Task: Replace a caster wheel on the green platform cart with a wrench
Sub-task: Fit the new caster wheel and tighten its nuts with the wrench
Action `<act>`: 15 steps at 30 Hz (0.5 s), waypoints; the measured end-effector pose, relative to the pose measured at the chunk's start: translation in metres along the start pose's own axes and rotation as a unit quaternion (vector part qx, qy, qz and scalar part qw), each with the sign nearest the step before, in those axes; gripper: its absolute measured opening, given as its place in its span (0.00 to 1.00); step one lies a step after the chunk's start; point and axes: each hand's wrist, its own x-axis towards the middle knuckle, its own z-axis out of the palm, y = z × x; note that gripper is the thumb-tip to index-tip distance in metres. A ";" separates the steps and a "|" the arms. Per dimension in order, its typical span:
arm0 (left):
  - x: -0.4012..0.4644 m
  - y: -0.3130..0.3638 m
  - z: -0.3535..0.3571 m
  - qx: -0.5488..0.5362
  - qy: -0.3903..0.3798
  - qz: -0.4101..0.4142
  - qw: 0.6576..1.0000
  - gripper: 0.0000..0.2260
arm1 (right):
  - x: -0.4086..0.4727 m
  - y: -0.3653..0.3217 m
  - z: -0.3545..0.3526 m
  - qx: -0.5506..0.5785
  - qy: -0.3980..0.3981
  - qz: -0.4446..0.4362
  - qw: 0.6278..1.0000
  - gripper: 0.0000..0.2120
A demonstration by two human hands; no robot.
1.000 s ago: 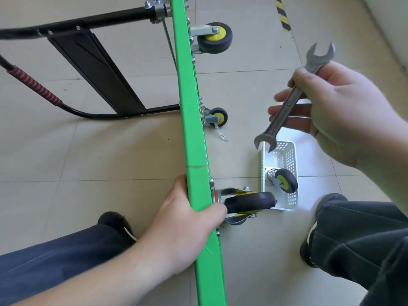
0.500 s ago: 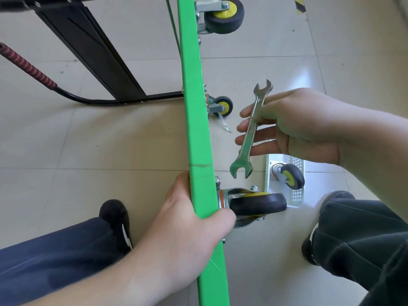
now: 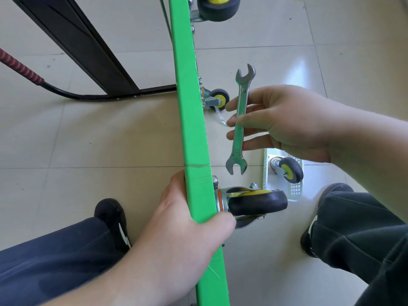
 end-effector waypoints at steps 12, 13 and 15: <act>0.000 -0.001 -0.001 0.007 -0.001 0.006 1.000 0.19 | 0.012 0.022 0.023 -0.131 0.067 -0.025 0.989 0.06; 0.000 -0.001 0.000 0.009 -0.002 0.007 1.000 0.20 | 0.012 0.021 0.024 -0.120 0.064 -0.023 0.990 0.06; 0.000 -0.001 0.000 0.013 -0.002 0.007 1.000 0.21 | 0.013 0.019 0.025 -0.108 0.059 -0.023 0.992 0.05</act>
